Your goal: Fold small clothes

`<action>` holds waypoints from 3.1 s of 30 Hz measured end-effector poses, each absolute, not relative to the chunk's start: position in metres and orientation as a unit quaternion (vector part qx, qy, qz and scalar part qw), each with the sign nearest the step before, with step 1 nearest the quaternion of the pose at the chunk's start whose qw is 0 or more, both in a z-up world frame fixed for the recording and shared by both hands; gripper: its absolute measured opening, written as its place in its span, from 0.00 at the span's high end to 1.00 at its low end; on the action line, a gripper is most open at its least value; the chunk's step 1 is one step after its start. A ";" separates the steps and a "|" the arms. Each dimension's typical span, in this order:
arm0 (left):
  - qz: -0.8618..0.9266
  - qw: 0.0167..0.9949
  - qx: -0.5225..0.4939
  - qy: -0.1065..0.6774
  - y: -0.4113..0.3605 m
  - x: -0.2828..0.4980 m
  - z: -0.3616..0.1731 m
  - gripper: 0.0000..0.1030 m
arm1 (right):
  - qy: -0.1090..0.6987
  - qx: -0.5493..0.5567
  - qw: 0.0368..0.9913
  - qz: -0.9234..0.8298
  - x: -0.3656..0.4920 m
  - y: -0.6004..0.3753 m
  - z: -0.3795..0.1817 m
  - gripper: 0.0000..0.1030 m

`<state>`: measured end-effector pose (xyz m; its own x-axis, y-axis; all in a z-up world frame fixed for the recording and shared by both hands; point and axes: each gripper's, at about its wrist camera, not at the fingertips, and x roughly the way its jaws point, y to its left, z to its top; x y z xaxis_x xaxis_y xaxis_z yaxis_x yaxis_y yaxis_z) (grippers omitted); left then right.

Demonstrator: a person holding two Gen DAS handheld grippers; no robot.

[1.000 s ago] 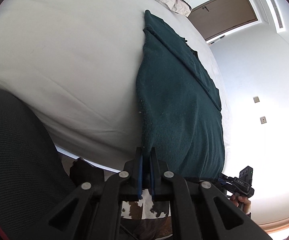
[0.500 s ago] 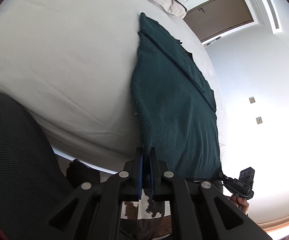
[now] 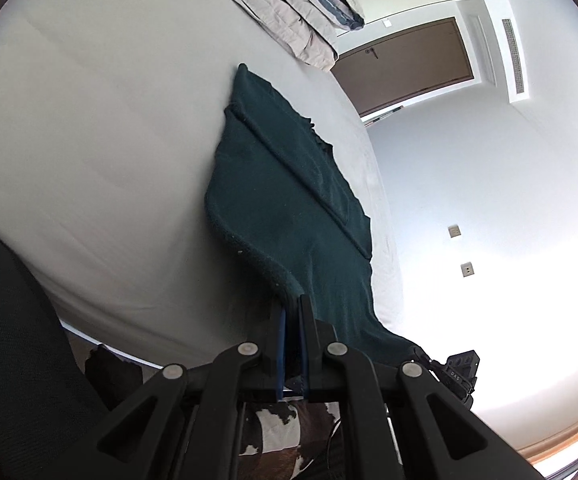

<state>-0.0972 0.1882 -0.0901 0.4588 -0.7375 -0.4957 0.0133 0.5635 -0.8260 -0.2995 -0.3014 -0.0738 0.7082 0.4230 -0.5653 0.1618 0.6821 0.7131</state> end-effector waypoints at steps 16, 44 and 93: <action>-0.261 0.759 -0.444 0.399 0.195 -0.038 -0.054 0.94 | 0.292 0.407 0.862 0.081 -0.238 -0.323 -0.007 0.94; -0.232 0.774 -0.445 0.387 0.166 0.153 -0.043 0.94 | 0.281 0.387 0.879 0.001 -0.025 -0.380 -0.016 0.94; -0.134 0.864 -0.216 0.435 0.096 0.176 -0.101 0.36 | 0.369 0.225 0.895 -0.115 0.024 -0.337 -0.098 0.52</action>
